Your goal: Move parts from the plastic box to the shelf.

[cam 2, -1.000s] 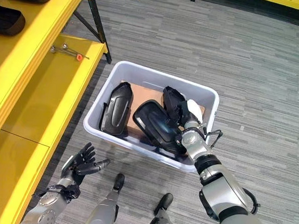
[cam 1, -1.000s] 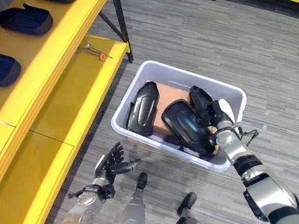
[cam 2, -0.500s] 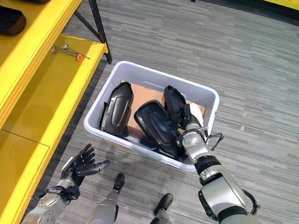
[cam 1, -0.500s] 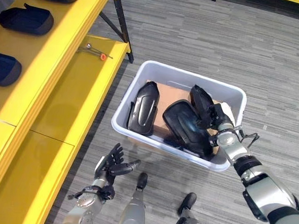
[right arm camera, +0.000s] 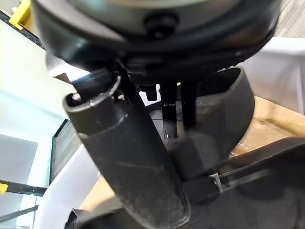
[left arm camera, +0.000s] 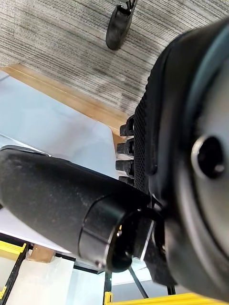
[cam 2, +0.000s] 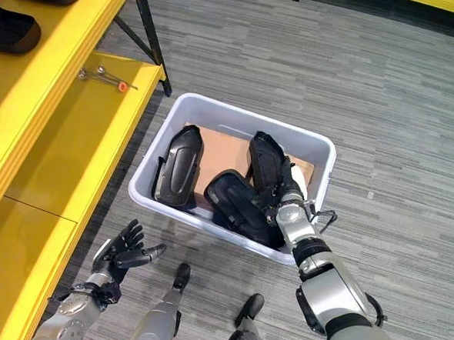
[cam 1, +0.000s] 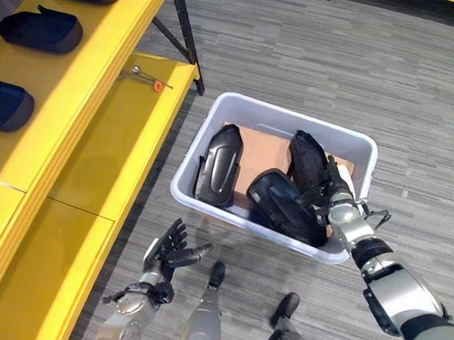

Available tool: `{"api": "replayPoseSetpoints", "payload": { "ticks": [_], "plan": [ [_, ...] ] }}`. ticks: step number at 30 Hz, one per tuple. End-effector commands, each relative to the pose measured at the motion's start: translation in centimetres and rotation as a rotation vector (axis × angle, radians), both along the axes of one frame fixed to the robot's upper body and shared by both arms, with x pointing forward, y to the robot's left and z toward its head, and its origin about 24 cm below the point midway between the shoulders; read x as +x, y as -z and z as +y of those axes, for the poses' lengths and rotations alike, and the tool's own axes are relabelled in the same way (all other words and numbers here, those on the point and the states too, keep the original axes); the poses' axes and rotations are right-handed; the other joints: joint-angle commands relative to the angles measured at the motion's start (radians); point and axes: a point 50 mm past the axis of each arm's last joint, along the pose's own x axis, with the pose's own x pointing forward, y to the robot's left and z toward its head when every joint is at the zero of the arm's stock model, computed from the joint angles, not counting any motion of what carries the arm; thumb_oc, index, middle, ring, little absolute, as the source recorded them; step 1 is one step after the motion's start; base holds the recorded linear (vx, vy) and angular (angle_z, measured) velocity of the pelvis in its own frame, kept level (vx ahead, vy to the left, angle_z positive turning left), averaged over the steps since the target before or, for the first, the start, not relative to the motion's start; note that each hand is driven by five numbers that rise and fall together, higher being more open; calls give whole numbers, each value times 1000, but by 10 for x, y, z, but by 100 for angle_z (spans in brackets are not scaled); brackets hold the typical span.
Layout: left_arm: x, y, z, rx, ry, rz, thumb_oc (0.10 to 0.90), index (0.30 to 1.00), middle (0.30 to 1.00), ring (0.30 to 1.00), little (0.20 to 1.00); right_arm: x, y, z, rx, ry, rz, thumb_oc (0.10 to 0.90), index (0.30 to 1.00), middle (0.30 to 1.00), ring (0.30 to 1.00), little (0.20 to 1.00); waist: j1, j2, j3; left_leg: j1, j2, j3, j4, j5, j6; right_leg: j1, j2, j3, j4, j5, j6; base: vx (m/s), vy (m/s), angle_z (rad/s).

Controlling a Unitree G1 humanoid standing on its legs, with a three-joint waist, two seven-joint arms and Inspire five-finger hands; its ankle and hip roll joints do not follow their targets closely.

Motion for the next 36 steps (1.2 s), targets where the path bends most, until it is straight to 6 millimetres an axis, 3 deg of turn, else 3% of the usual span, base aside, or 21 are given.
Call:
{"api": "replayPoseSetpoints", "payload": {
  "ticks": [1,12,18,24,36],
  "plan": [
    [13,-20,-10,-11,74,-122,900,1000,1000,1000,1000,22,-60,16,32,-51,-221,900,1000,1000,1000,1000,28,-55,-45,68,34,38,-11,-64,17,2,-123,22,68,-45,107,0,0,0],
    [14,-20,-9,-14,62,-119,900,1000,1000,1000,1000,22,-72,25,9,-108,-273,900,1000,1000,1000,1000,23,-62,-42,69,35,40,-11,-64,18,-1,-122,27,70,-44,106,0,0,0],
    [12,-20,-3,-7,39,-114,900,1000,1000,1000,1000,15,-95,47,29,-245,-391,900,1000,1000,1000,1000,1,-79,-38,73,39,51,-11,-67,18,-6,-119,40,70,-42,104,0,0,0],
    [9,-20,4,-10,-3,-112,900,1000,1000,1000,1000,-8,-133,63,53,-409,-597,900,1000,1000,1000,1000,-31,-102,-35,79,44,70,-11,-73,18,-13,-117,54,73,-42,104,0,0,0],
    [4,-19,10,-3,-35,-110,900,1000,1000,1000,1000,-44,-166,61,66,-524,-798,900,1000,1000,1000,1000,-58,-118,-40,93,51,90,-11,-81,17,-18,-112,71,76,-45,104,1,-3,-3]
  ]
}}
